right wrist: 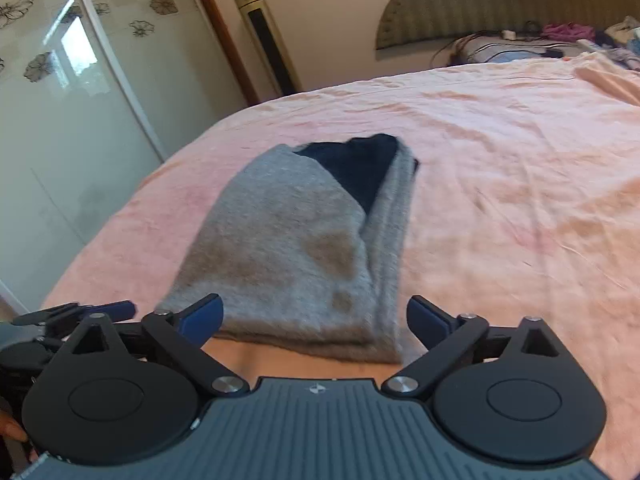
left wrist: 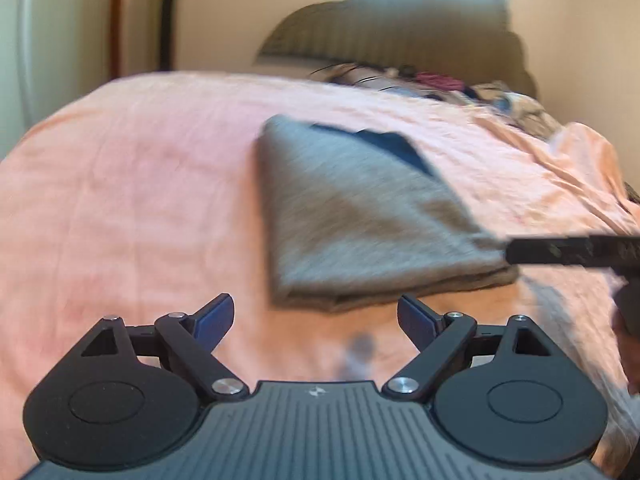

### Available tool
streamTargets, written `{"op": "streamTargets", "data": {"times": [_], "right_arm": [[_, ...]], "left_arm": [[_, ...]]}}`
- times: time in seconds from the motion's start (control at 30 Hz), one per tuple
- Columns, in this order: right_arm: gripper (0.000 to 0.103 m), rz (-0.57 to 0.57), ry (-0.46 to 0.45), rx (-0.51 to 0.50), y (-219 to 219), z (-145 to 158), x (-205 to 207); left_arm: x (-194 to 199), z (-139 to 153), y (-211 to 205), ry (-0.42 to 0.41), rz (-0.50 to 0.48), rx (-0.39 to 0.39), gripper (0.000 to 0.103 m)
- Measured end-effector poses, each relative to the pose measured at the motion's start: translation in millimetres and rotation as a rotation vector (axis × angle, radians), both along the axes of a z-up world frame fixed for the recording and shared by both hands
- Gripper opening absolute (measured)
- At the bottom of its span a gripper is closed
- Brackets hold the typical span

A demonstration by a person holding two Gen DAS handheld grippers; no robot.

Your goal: Fold small clothes

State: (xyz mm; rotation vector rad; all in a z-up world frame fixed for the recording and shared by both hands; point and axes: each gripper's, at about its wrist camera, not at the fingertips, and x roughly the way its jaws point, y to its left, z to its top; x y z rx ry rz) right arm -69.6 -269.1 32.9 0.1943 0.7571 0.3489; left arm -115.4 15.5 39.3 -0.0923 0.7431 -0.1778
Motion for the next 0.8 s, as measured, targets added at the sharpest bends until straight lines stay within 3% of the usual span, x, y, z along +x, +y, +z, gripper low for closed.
{"op": "streamTargets", "data": {"times": [0.07, 0.13, 0.27, 0.47, 0.8], "right_arm": [[0.102, -0.053, 0.065, -0.054, 1.9, -17.6, -4.0], [0.103, -0.072, 0.02, -0.117, 12.9, -25.2, -12.8], [0.103, -0.105, 0.038, -0.32, 45.4, -31.7, -13.3], [0.103, -0.16, 0.004, -0.294, 44.8, -36.3, -13.5], [0.103, -0.192, -0.029, -0.289, 47.2, -37.6, -18.5]], "left_arm": [[4.0, -9.0, 0.0, 0.06, 0.038, 0.008, 0.089], [2.8, -11.3, -9.2, 0.042, 0.049, 0.054, 0.092], [3.9, -18.5, -25.7, 0.053, 0.045, 0.146, 0.103], [-2.5, -25.0, -25.9, -0.005, 0.061, 0.162, 0.103], [2.3, -23.7, -27.0, 0.004, 0.07, 0.166, 0.103]]}}
